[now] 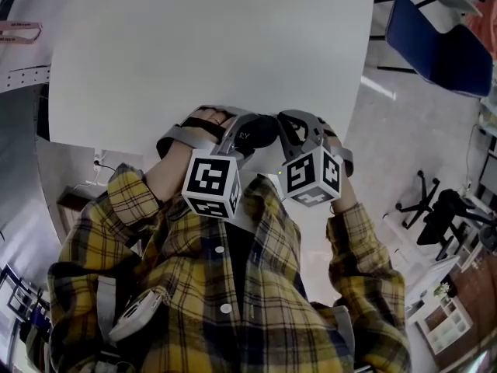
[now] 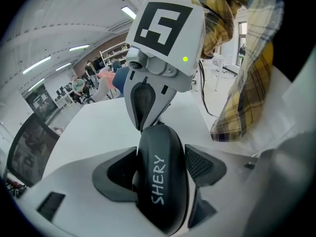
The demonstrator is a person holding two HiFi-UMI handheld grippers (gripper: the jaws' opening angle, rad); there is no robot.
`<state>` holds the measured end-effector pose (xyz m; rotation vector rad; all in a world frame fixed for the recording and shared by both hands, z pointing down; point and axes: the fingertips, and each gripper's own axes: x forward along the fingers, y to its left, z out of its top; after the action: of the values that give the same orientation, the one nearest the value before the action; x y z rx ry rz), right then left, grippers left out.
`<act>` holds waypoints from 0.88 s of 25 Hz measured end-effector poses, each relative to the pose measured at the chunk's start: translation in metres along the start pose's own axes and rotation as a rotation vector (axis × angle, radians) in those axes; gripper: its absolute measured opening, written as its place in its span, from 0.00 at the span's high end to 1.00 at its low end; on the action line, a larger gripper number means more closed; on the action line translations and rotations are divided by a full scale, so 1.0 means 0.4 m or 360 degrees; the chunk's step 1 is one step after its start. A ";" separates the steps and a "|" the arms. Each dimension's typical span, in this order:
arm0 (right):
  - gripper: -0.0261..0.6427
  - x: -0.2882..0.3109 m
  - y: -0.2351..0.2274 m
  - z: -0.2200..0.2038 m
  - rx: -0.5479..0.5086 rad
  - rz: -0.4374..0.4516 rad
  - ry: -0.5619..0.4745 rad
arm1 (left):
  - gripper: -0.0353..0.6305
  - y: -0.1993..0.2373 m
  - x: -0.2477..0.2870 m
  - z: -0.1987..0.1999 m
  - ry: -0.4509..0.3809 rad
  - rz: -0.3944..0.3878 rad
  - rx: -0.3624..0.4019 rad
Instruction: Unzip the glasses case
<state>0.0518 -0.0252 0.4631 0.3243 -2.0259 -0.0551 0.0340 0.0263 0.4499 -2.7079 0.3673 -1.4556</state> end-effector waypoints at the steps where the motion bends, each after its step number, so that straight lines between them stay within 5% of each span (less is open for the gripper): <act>1: 0.96 0.004 -0.001 0.001 -0.0010 0.0009 0.0009 | 0.47 0.001 0.000 0.000 0.0000 -0.0002 -0.0008; 9: 0.95 -0.027 -0.006 0.011 0.0193 -0.0005 0.0028 | 0.47 0.005 -0.017 -0.002 -0.0046 -0.0002 -0.0043; 15: 0.95 -0.101 -0.037 0.012 0.0411 -0.0104 -0.0042 | 0.47 0.035 -0.072 0.028 -0.0183 -0.0016 -0.0218; 22: 0.95 -0.268 -0.091 0.118 0.0873 -0.0175 -0.0409 | 0.47 0.118 -0.259 0.146 -0.0556 0.0000 -0.0684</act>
<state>0.0635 -0.0379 0.3415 0.8070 -2.2522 0.4169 0.0188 0.0001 0.3257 -3.2116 0.7275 -0.9565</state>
